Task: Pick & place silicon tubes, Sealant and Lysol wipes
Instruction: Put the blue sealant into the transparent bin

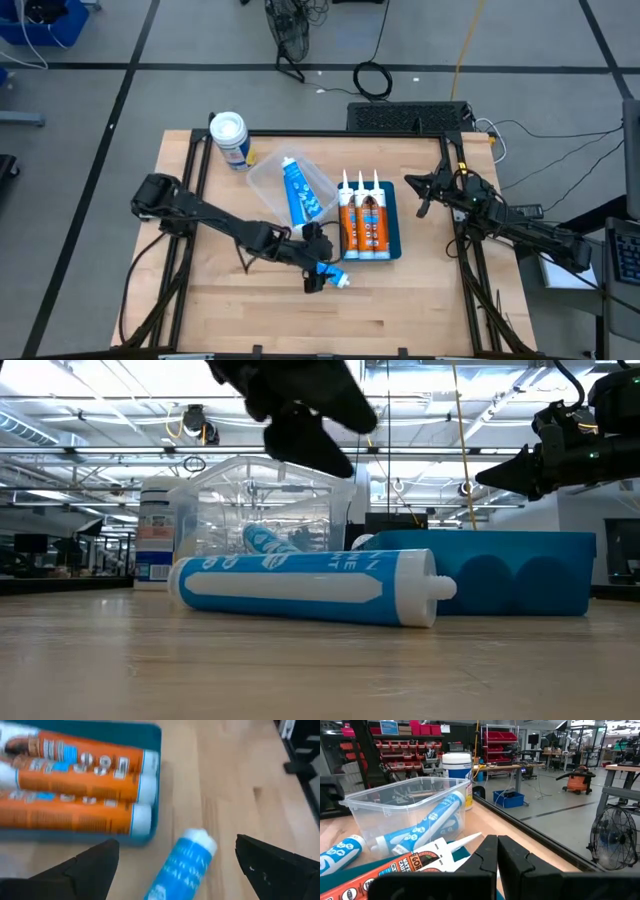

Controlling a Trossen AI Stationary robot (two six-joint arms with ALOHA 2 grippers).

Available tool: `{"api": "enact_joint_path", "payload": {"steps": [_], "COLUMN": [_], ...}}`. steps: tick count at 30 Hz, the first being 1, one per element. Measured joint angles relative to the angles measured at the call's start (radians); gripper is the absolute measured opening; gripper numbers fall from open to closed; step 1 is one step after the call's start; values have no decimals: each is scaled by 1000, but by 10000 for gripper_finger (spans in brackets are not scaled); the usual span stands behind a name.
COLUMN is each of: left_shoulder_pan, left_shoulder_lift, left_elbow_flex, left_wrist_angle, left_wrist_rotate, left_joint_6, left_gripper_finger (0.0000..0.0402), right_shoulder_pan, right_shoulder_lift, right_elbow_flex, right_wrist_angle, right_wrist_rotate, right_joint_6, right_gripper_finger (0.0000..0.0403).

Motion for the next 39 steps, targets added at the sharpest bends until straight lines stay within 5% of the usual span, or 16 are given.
{"api": "enact_joint_path", "payload": {"steps": [4,20,32,39], "left_shoulder_pan": [-6,-11,-28,-31], "left_shoulder_lift": [51,179,247,250], "left_elbow_flex": [-13,-7,-2,-3], "left_wrist_angle": [-22,-175,-135,-72], "left_wrist_rotate": [66,69,52,12], "left_joint_6": [-37,-36,-62,-89], "left_gripper_finger": [392,392,392,317], "right_shoulder_pan": [0,0,0,0], "right_shoulder_lift": [0,0,0,0], "right_elbow_flex": [0,1,0,0], "right_wrist_angle": [1,0,1,1], "right_wrist_rotate": [0,0,0,0], "right_joint_6": [0,0,0,0], "right_gripper_finger": [0,0,0,0]}}
